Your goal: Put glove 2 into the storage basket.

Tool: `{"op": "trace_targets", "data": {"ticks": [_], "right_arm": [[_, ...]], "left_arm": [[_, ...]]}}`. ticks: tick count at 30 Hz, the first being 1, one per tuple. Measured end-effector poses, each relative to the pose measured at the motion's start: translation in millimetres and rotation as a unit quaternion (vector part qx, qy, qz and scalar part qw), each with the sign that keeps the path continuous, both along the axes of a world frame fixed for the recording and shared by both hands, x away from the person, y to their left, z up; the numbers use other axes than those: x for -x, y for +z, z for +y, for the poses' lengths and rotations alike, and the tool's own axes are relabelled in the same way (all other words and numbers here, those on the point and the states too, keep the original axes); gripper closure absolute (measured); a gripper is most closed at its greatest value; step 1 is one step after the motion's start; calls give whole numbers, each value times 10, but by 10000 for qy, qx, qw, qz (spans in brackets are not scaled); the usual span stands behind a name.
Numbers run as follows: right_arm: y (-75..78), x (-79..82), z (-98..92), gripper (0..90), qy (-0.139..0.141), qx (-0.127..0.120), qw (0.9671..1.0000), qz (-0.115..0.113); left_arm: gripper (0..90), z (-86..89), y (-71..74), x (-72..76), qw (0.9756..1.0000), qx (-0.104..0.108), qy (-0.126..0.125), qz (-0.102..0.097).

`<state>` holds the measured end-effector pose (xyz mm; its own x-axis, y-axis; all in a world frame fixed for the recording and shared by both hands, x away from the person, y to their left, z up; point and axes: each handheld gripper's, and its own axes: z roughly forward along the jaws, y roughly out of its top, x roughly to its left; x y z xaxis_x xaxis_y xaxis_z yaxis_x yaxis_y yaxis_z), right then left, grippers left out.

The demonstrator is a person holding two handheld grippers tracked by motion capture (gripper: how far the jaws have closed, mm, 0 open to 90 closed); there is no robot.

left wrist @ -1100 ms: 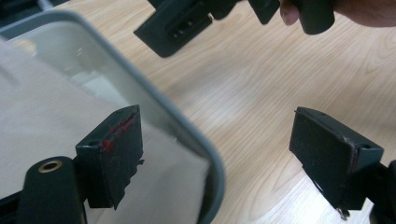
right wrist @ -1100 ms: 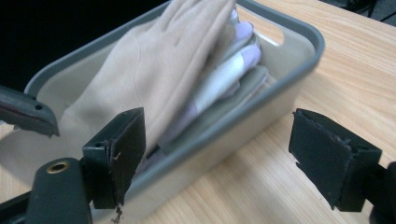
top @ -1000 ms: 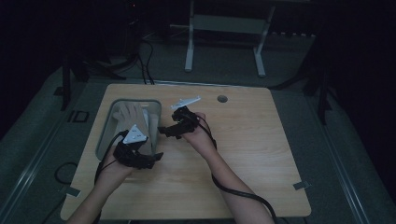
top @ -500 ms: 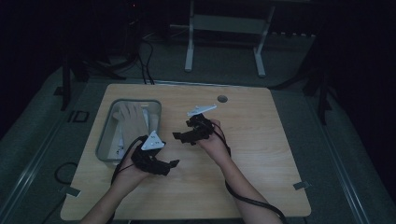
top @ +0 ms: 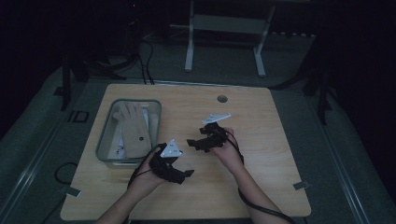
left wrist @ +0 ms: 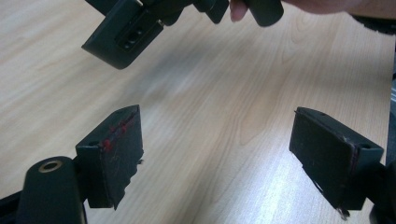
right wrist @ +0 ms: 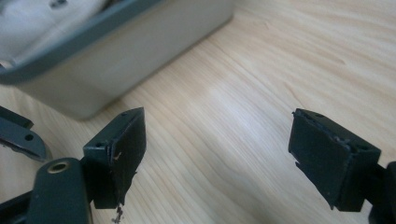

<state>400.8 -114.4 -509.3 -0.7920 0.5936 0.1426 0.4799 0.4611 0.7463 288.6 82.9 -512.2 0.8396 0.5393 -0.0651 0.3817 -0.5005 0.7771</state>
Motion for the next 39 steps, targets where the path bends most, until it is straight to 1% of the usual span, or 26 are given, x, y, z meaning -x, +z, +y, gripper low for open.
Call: {"op": "trace_targets", "data": {"ticks": [4,6,8,9,11,13,14,15,16,17,18,20,22,24,25,26,27,28,30,32,33,34,35,36,38,39], "right_arm": [[-84,16,-115,198,30,60,10000,4],[-118,27,-160,198,16,101,9999,33],[-147,36,-194,198,5,166,9999,44],[-159,41,-209,198,-4,164,9999,50],[-178,55,-234,197,-10,169,9998,39],[-203,70,-258,198,-21,146,9999,-1],[-218,76,-270,198,-6,114,9999,-39],[-232,86,-278,198,-8,93,9999,-64],[-246,92,-286,198,16,133,9999,-91],[-260,101,-294,198,33,122,9999,-94],[-278,110,-303,198,45,79,9999,-74],[-319,126,-324,197,61,108,9999,-54],[-364,136,-351,197,74,112,9999,-8],[-407,147,-378,196,68,120,9999,40],[-427,155,-390,196,70,136,9999,63],[-449,161,-403,196,73,137,9998,81],[-471,167,-412,195,79,179,9997,110],[-481,179,-420,195,81,242,9996,83],[-487,204,-441,190,102,288,9995,-53],[-486,230,-466,187,117,301,9995,-61],[-486,242,-475,187,118,315,9994,-66],[-484,252,-486,187,121,355,9992,-105],[-483,260,-499,186,145,351,9992,-97],[-483,268,-513,184,147,310,9994,-64],[-488,280,-544,184,128,287,9995,-94],[-492,283,-558,184,106,288,9995,-93]], "left_arm": [[176,-63,-75,-7,9999,-96,-110,69],[176,-80,-106,-13,9998,-79,-160,93],[176,-93,-133,-20,9998,-42,-155,121],[176,-96,-142,-26,9997,-12,-173,165],[176,-107,-169,-32,9997,-24,-190,171],[176,-120,-206,-39,9997,-14,-175,183],[176,-124,-222,-45,9996,-73,-195,193],[176,-127,-242,-50,9996,-82,-198,190],[176,-126,-260,-57,9995,-73,-209,211],[176,-130,-279,-60,9995,-48,-203,247],[176,-134,-296,-64,9994,-53,-209,269],[176,-139,-321,-68,9993,-78,-250,283],[176,-147,-337,-70,9993,-37,-253,285],[176,-154,-351,-78,9992,-92,-232,298],[176,-157,-363,-85,9992,-152,-218,283],[176,-158,-380,-93,9994,-178,-208,233],[176,-156,-398,-103,9993,-173,-218,231],[176,-156,-414,-116,9992,-178,-210,297],[176,-156,-433,-122,9992,-163,-211,289],[176,-159,-436,-125,9991,-145,-239,310],[176,-164,-436,-123,9993,-94,-229,295],[176,-166,-432,-122,9993,-101,-249,275],[176,-171,-431,-124,9992,-111,-264,296],[176,-175,-433,-123,9991,-70,-262,315],[176,-181,-440,-127,9989,-139,-313,324],[176,-187,-448,-125,9989,-121,-314,334]]}}
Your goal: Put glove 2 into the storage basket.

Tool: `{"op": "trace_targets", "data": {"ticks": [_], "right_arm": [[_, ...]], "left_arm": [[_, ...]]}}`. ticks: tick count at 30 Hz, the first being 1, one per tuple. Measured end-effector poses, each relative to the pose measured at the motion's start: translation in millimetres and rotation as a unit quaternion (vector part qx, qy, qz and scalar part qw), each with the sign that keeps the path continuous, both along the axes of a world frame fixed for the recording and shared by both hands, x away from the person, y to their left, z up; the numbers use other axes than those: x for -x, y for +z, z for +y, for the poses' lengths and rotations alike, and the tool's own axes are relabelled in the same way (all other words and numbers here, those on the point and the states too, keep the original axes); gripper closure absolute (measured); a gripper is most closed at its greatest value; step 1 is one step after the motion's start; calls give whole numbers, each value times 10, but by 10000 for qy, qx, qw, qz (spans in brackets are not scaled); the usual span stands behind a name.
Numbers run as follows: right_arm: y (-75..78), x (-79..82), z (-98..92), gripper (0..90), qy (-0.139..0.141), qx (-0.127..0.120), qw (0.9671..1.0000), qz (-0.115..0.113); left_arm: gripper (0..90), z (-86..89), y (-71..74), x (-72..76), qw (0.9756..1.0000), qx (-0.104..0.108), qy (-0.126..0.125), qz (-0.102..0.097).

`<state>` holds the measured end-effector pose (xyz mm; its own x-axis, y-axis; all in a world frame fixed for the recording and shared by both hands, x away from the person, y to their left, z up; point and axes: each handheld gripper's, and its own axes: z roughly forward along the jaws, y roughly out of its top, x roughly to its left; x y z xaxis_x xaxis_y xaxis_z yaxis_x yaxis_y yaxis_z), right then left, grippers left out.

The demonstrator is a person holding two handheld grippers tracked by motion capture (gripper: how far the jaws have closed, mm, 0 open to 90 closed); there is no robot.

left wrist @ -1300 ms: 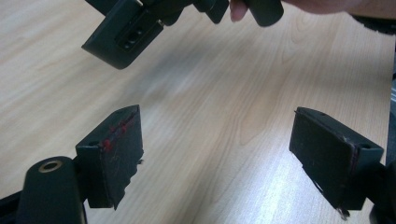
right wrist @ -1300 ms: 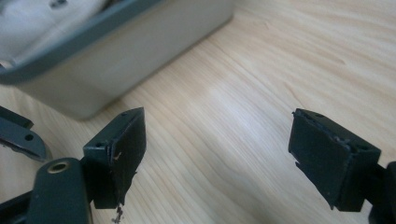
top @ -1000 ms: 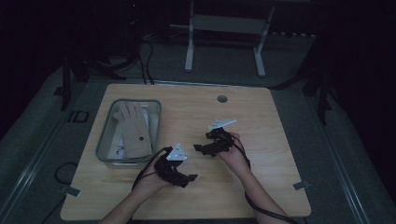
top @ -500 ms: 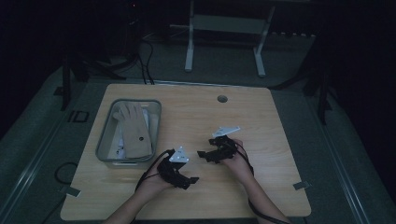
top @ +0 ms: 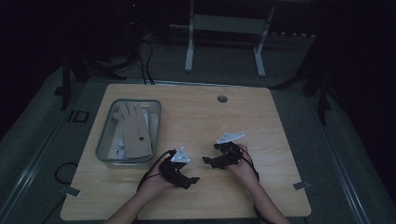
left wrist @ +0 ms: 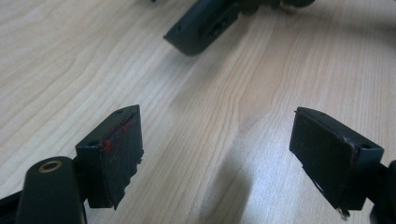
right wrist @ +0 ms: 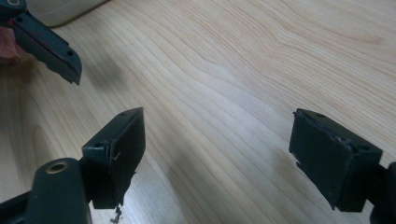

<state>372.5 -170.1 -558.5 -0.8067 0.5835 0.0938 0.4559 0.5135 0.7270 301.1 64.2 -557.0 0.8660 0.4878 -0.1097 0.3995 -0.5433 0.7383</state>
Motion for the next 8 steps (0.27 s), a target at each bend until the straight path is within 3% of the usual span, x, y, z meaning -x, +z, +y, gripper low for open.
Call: {"op": "trace_targets", "data": {"ticks": [8], "right_arm": [[-3,-17,-72,182,-167,-81,9998,-73]], "left_arm": [[176,-23,-16,-3,10000,-33,-45,-3]]}}
